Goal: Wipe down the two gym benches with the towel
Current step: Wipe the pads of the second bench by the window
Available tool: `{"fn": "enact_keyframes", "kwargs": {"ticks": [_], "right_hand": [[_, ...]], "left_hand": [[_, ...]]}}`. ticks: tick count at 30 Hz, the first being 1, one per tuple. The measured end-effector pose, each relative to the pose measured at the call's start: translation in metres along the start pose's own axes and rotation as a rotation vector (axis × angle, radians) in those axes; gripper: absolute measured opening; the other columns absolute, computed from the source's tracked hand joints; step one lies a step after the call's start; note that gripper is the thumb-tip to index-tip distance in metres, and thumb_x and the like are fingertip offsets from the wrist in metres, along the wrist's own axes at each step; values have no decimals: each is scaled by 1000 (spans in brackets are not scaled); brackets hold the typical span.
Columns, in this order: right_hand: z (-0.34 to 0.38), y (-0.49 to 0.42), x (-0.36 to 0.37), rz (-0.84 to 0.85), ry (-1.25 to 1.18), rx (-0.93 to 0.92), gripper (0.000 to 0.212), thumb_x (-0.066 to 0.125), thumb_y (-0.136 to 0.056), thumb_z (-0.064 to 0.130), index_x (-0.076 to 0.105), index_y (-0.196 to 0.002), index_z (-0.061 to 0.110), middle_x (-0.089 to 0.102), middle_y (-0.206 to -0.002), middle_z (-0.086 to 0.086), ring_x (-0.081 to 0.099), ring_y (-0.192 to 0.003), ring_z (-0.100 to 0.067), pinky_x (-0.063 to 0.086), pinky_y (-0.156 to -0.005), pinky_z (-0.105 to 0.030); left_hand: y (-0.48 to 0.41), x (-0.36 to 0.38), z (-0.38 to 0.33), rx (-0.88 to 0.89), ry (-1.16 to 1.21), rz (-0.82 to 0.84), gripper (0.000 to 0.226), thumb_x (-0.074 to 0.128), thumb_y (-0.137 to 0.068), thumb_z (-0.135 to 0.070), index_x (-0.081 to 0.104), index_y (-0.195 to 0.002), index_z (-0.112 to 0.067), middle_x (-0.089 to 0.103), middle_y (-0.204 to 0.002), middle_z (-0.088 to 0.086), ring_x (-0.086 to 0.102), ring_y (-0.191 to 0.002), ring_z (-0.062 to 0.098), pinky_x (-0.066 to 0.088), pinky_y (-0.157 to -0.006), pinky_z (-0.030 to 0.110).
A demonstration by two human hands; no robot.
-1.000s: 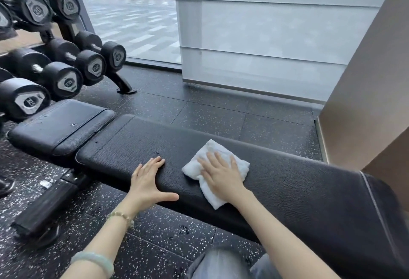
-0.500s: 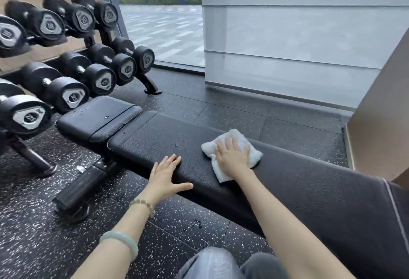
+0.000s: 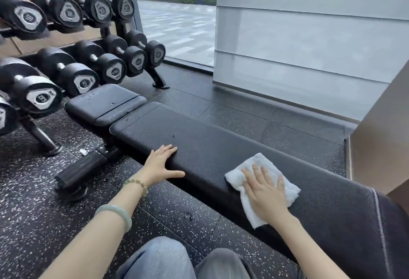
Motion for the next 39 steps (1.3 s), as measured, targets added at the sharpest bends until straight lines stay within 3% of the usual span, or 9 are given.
{"fn": "enact_keyframes", "kwargs": {"ticks": [5,8,13,15,18,22,27,33,39], "right_hand": [[-1,-1,1,16,0,20,51,6,-99,48,4,-149,40,-4,-159,5,-8,-145,-17,-5,-114,-55],[4,0,1,14,10,38,49,8,-100,46,3,-149,40,-4,-159,5,-8,-145,-17,-4,-114,-55],[53,-18,6,-15,69,-1,80,-20,-72,53,-1,-149,39,-4,-159,2,-7,-146,-20,-2,-111,-58],[90,-36,8,-6,88,-25,78,-15,-77,52,9,-150,35,9,-159,-2,6,-146,-25,6,-109,-62],[150,-67,10,-49,49,-90,63,-2,-94,49,38,-139,31,44,-144,-8,44,-130,-32,32,-96,-69],[204,-130,10,-41,22,-64,79,-17,-76,57,10,-149,40,3,-159,4,0,-146,-20,2,-110,-59],[218,-214,4,-54,-12,153,46,18,-100,45,20,-145,35,10,-157,4,3,-144,-19,7,-109,-60],[225,-263,-7,-58,-58,412,42,15,-100,43,29,-137,33,19,-153,3,11,-142,-19,9,-108,-61],[267,-215,4,-15,-42,503,52,7,-99,44,8,-149,32,2,-159,5,-5,-145,-18,0,-112,-54]], "left_hand": [[3,0,-5,16,-11,5,119,51,-47,-83,26,-148,-24,16,-157,-2,5,-145,17,-3,-115,42],[6,4,-3,27,-8,-22,132,37,-37,-94,25,-149,-24,16,-157,-2,3,-145,17,-4,-115,41],[5,1,11,142,-2,-88,126,35,-45,-91,31,-146,-16,21,-155,-1,5,-145,16,4,-115,34],[1,-9,34,194,-19,-157,116,39,-53,-84,33,-145,-14,25,-154,0,6,-145,16,4,-115,30],[-12,-28,79,254,-84,-196,122,42,-52,-87,27,-147,-12,21,-155,3,3,-144,16,-4,-114,28],[-46,-56,123,335,-129,-144,134,34,-47,-95,19,-149,-11,12,-157,3,-4,-144,13,-11,-113,26],[-86,-74,144,479,-132,-59,129,36,-52,-93,16,-150,-12,10,-158,2,-4,-145,12,-13,-114,26],[-111,-90,158,520,-142,78,117,54,-69,-78,7,-150,-8,2,-159,5,-7,-145,15,-9,-117,34],[-118,-95,164,524,-186,196,121,50,-70,-80,-1,-150,-4,-6,-158,10,-9,-145,19,-11,-116,35]]}}
Point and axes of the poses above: each hand's wrist, its own y-axis away from the middle knuckle, its own x-axis out of the palm, z = x × y, the point moved 1 cm from there along -y, towards the middle knuckle
